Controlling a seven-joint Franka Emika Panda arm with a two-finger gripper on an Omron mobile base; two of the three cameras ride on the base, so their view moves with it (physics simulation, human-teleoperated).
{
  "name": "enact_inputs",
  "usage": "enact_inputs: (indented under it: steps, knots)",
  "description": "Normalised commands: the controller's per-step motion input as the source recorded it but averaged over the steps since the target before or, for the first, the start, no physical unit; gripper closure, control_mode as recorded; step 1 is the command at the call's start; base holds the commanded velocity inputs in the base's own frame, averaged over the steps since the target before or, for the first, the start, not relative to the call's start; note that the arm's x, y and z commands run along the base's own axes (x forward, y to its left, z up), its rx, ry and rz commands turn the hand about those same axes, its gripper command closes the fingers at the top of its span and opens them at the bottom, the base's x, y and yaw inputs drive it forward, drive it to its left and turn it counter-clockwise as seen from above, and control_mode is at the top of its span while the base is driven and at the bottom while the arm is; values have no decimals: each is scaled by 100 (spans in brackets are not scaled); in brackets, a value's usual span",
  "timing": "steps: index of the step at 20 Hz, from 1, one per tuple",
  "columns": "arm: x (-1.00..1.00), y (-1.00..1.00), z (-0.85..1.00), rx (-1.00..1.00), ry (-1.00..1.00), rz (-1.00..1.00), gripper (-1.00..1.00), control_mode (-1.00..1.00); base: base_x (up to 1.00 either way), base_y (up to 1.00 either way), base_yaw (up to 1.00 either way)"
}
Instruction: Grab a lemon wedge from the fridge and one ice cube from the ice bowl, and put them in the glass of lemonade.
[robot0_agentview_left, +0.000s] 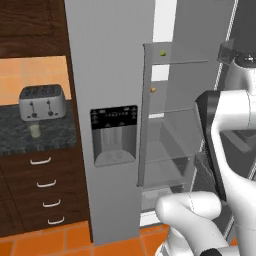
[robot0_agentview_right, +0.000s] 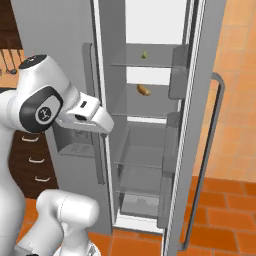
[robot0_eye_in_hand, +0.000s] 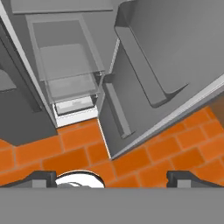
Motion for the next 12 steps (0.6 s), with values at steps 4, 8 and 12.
enact_inputs:
  steps: [4,8,12]
  knots:
    - [0,0,0,0,0,0,-100,100,28,0,-28]
    - [0,0,0,0,0,0,-100,100,95,0,-18]
    - [0,0,0,0,0,0,-100,100,94,-5,-15]
